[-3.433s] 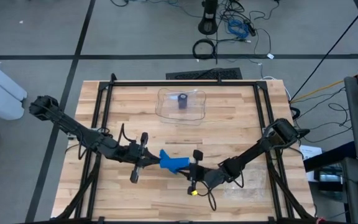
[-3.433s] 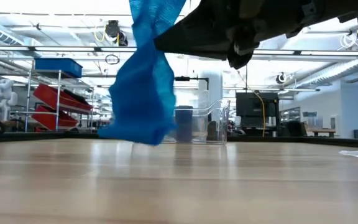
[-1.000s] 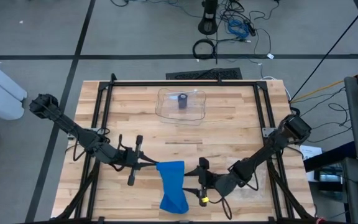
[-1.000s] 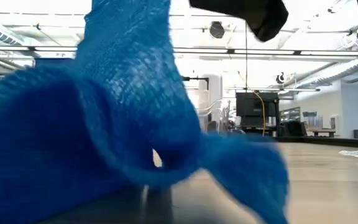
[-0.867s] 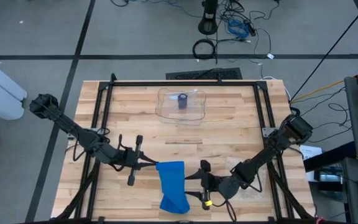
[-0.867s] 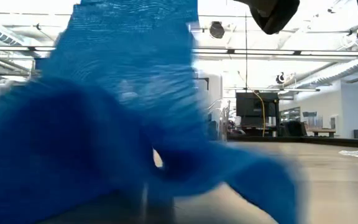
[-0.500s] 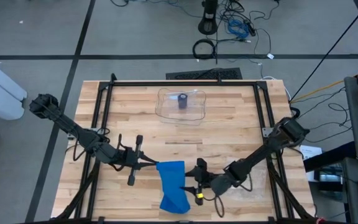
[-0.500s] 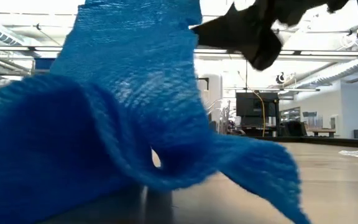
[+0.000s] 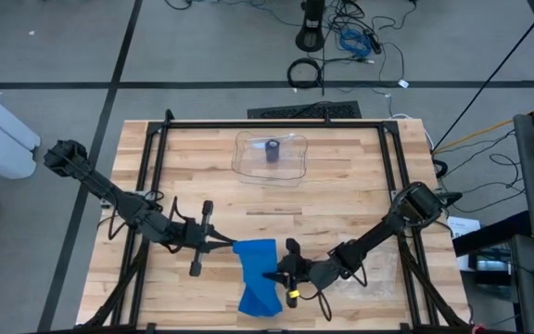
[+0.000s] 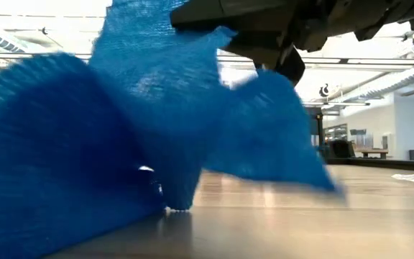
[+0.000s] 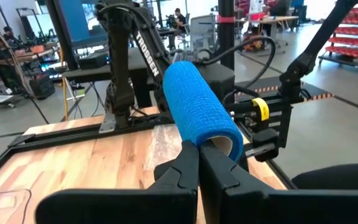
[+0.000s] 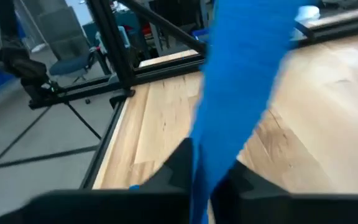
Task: Roll bandage
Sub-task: Roll the blue bandage
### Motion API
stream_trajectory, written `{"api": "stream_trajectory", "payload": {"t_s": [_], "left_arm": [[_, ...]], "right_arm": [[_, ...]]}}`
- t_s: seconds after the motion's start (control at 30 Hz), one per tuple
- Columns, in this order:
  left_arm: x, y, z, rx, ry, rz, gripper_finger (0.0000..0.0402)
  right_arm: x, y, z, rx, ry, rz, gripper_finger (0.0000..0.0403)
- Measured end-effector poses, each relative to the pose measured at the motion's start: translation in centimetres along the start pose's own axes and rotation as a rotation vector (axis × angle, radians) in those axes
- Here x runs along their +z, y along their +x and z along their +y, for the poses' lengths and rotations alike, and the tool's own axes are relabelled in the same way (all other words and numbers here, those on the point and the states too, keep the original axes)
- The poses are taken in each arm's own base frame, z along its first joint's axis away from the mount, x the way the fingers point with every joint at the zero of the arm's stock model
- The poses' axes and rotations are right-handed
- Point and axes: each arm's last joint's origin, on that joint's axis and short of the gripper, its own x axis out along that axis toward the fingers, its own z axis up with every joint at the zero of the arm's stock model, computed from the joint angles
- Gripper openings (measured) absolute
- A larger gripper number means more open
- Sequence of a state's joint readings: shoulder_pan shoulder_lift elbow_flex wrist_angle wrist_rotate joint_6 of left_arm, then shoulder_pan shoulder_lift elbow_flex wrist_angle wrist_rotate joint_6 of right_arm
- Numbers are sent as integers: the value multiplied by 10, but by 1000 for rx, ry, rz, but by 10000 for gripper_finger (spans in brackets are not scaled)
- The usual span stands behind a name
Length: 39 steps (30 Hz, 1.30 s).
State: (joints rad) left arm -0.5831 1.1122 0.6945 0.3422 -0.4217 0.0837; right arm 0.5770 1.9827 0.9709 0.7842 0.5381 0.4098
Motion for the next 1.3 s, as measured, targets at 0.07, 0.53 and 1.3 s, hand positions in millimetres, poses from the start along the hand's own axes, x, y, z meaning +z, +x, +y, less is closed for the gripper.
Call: {"api": "stream_trajectory", "payload": {"t_s": [0.07,0.53,1.3], "left_arm": [[1,0,0,0,-9,-7,0],[-5,0,-23,-271,-118,21,0],[-62,28,-64,-287,-144,263,0]], "right_arm": [[-1,0,0,-1,-23,7,11],[33,-4,-20,-342,-254,-88,0],[116,-47,-13,-369,-458,-197,0]]}}
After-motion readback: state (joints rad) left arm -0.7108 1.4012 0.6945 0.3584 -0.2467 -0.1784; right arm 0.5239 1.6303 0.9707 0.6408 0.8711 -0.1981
